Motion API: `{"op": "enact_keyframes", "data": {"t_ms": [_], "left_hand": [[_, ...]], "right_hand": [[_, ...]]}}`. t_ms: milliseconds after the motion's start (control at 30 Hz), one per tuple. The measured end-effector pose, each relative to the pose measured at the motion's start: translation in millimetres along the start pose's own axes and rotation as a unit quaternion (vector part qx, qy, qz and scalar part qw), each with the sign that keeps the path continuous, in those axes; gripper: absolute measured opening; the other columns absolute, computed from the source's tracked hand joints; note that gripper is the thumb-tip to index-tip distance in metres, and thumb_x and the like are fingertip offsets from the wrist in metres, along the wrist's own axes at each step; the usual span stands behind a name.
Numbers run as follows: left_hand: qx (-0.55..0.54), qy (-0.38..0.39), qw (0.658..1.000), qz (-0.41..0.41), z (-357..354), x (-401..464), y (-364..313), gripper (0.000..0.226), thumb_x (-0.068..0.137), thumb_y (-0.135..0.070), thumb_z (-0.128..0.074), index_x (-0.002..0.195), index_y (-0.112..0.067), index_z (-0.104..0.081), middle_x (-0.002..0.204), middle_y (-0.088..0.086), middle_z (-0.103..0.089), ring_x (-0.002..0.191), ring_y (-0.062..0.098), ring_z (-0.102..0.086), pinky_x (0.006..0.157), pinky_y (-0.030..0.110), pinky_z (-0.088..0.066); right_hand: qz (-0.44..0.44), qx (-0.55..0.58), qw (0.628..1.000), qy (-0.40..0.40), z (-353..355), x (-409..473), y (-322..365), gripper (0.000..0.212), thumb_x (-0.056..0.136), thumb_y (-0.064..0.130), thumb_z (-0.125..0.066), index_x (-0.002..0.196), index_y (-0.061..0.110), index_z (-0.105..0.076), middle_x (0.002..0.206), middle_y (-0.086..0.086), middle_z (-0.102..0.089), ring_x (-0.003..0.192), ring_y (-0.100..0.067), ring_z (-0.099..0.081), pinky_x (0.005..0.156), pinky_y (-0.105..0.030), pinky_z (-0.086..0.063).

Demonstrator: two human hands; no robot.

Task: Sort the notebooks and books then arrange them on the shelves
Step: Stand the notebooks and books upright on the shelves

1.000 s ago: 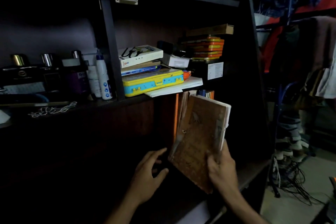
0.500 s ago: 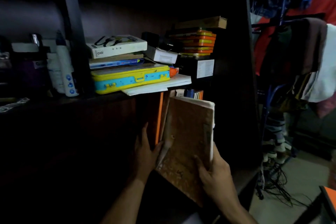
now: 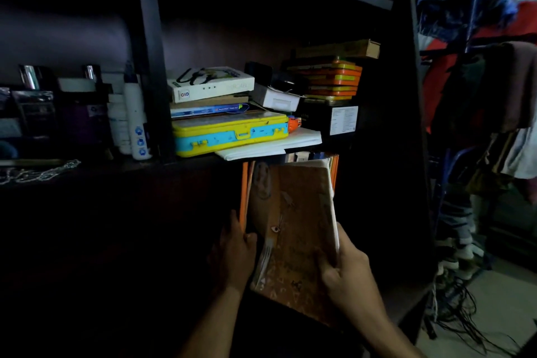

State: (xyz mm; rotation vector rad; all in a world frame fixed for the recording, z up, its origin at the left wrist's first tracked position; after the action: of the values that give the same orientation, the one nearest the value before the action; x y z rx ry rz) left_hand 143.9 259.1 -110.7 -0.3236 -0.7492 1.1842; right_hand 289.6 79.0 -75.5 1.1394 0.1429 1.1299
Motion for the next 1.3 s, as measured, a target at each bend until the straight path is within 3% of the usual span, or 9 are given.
{"op": "enact_keyframes", "data": {"t_ms": [100, 233, 367, 633, 767, 900, 1000, 1133, 1300], "left_hand": [[0.004, 0.014, 1.0, 0.009, 1.0, 1.1, -1.2, 0.075, 0.098, -0.041, -0.053, 0.16, -0.019, -0.016, 0.157, 0.011, -0.039, 0.136, 0.033, -0.047, 0.102, 0.04, -0.042], [-0.021, 0.021, 0.999, 0.012, -1.3, 4.4, 1.4, 0.077, 0.098, -0.042, -0.053, 0.16, -0.02, -0.014, 0.16, 0.011, -0.034, 0.14, 0.034, -0.043, 0.105, 0.042, -0.039], [-0.029, 0.029, 0.999, 0.011, -5.0, 7.3, 2.5, 0.079, 0.098, -0.037, -0.055, 0.161, -0.016, -0.012, 0.162, 0.013, -0.029, 0.143, 0.033, -0.038, 0.109, 0.039, -0.035], [-0.092, 0.039, 0.995, 0.013, -14.5, 9.4, 3.3, 0.078, 0.097, -0.014, -0.058, 0.16, -0.014, -0.012, 0.162, 0.017, -0.025, 0.148, 0.033, -0.028, 0.117, 0.038, -0.024], [-0.087, 0.054, 0.995, 0.007, -16.7, 7.3, 2.7, 0.084, 0.095, -0.011, -0.058, 0.16, -0.013, -0.005, 0.164, 0.019, -0.02, 0.15, 0.033, -0.025, 0.118, 0.036, -0.021], [-0.105, 0.046, 0.993, 0.003, -17.5, 7.5, 4.3, 0.086, 0.092, -0.01, -0.062, 0.159, -0.011, -0.008, 0.162, 0.021, -0.022, 0.149, 0.035, -0.026, 0.119, 0.038, -0.024], [-0.094, 0.05, 0.994, 0.007, -17.8, 8.9, 3.9, 0.087, 0.095, -0.02, -0.061, 0.16, -0.013, -0.004, 0.164, 0.019, -0.018, 0.15, 0.033, -0.023, 0.12, 0.04, -0.023], [-0.033, 0.07, 0.997, 0.001, -17.2, 7.1, -2.3, 0.088, 0.098, -0.035, -0.056, 0.16, -0.015, 0.002, 0.166, 0.014, -0.01, 0.151, 0.03, -0.02, 0.118, 0.037, -0.02], [0.006, 0.074, 0.997, -0.004, -20.1, 7.2, -1.4, 0.087, 0.099, -0.036, -0.054, 0.16, -0.013, 0.004, 0.166, 0.015, -0.01, 0.151, 0.031, -0.02, 0.12, 0.038, -0.02]], "right_hand": [[-0.001, -0.015, 1.0, 0.009, -3.2, 18.5, 0.7, 0.058, 0.097, 0.016, -0.058, 0.137, 0.054, -0.041, 0.123, 0.011, -0.063, 0.108, -0.01, -0.064, 0.087, -0.038, -0.06], [0.038, -0.011, 0.999, -0.025, -14.9, 25.8, 7.2, 0.067, 0.098, 0.011, -0.055, 0.117, 0.073, -0.038, 0.106, 0.024, -0.061, 0.098, -0.002, -0.064, 0.078, -0.023, -0.056], [0.049, 0.057, 0.99, -0.119, -31.2, 16.1, -3.5, 0.037, 0.096, 0.037, -0.053, 0.127, 0.054, -0.045, 0.118, 0.02, -0.062, 0.111, -0.008, -0.064, 0.084, -0.025, -0.058], [0.057, 0.104, 0.977, -0.175, -58.6, 27.7, -2.1, 0.034, 0.099, 0.046, -0.053, 0.131, 0.049, -0.044, 0.119, 0.016, -0.061, 0.111, -0.009, -0.063, 0.091, -0.045, -0.057], [0.086, 0.101, 0.979, -0.156, -56.9, 18.5, -2.5, 0.049, 0.099, 0.02, -0.061, 0.127, 0.058, -0.048, 0.117, 0.02, -0.066, 0.11, -0.003, -0.065, 0.091, -0.022, -0.052], [0.109, 0.097, 0.979, -0.141, -56.9, 19.9, -2.0, 0.037, 0.098, 0.019, -0.062, 0.128, 0.039, -0.054, 0.115, 0.028, -0.064, 0.107, 0.006, -0.062, 0.086, -0.006, -0.045], [0.087, 0.102, 0.983, -0.122, -66.4, 30.0, -8.1, 0.034, 0.099, 0.025, -0.058, 0.134, 0.024, -0.055, 0.118, 0.007, -0.067, 0.11, -0.01, -0.065, 0.088, -0.016, -0.051], [0.058, 0.089, 0.988, -0.113, -82.7, 41.3, -10.6, 0.044, 0.099, 0.034, -0.059, 0.14, 0.037, -0.041, 0.128, 0.005, -0.062, 0.115, -0.016, -0.063, 0.093, -0.042, -0.056], [0.071, 0.103, 0.983, -0.133, -82.0, 43.1, -17.3, 0.04, 0.099, 0.026, -0.058, 0.138, 0.023, -0.05, 0.124, 0.002, -0.067, 0.112, -0.013, -0.065, 0.091, -0.04, -0.056]]}}
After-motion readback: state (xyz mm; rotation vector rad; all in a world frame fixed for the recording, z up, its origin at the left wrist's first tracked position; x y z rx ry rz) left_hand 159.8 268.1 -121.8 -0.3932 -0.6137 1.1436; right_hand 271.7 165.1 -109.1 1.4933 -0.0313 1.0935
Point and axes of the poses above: each hand's wrist, its own x-axis towards the middle knuckle, its own z-axis out of the back of the hand, y = z × x, the point moved 7 cm from there along x, towards the middle knuckle
